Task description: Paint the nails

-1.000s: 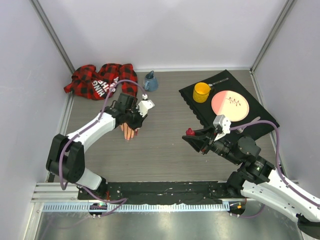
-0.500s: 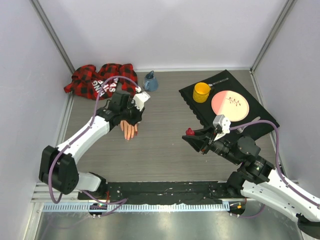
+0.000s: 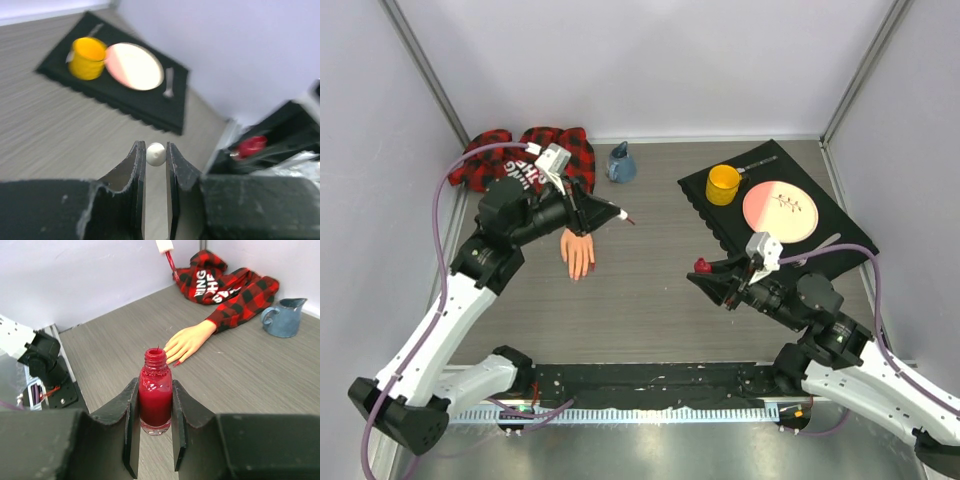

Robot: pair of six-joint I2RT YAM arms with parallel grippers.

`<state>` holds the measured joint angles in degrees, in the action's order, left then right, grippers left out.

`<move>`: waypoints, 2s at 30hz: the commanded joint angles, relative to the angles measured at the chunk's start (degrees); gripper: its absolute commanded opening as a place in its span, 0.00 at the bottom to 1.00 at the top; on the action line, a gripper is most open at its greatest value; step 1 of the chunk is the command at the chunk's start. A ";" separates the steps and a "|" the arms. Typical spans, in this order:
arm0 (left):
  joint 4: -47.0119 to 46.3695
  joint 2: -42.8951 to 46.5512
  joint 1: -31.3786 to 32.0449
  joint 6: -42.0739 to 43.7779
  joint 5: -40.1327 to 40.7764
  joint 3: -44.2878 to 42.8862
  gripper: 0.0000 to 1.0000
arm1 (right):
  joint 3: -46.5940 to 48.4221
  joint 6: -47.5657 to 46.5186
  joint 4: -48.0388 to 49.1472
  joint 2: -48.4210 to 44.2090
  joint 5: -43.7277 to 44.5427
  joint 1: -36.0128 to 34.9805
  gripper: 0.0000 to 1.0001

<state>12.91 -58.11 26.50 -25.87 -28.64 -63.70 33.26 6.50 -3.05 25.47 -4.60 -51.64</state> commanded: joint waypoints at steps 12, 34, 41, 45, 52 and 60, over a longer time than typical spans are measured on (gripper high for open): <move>14.49 -11.67 21.56 3.18 6.93 -28.39 0.00 | 12.00 -5.09 -5.74 4.41 -2.87 -0.04 0.01; 19.09 -15.55 25.27 4.51 5.10 -33.50 0.00 | 11.75 -6.15 -3.02 6.78 -3.31 -0.04 0.01; 19.00 -16.16 25.97 4.42 3.07 -33.07 0.00 | 11.66 -6.24 -2.31 7.31 -2.69 -0.04 0.01; 18.74 -15.99 25.97 4.51 3.16 -33.07 0.00 | 11.48 -7.47 -2.22 7.31 -2.61 -0.04 0.01; 18.38 -15.63 26.41 4.77 3.07 -32.71 0.00 | 11.48 -7.29 -2.14 7.92 -3.05 -0.04 0.01; 18.47 -16.25 27.02 4.86 3.16 -32.98 0.00 | 11.57 -7.29 -1.87 8.10 -3.05 -0.04 0.01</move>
<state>33.01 -74.41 53.04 -21.80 -24.27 -95.96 43.48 -0.14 -8.58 33.63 -7.60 -51.64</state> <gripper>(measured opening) 0.191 0.294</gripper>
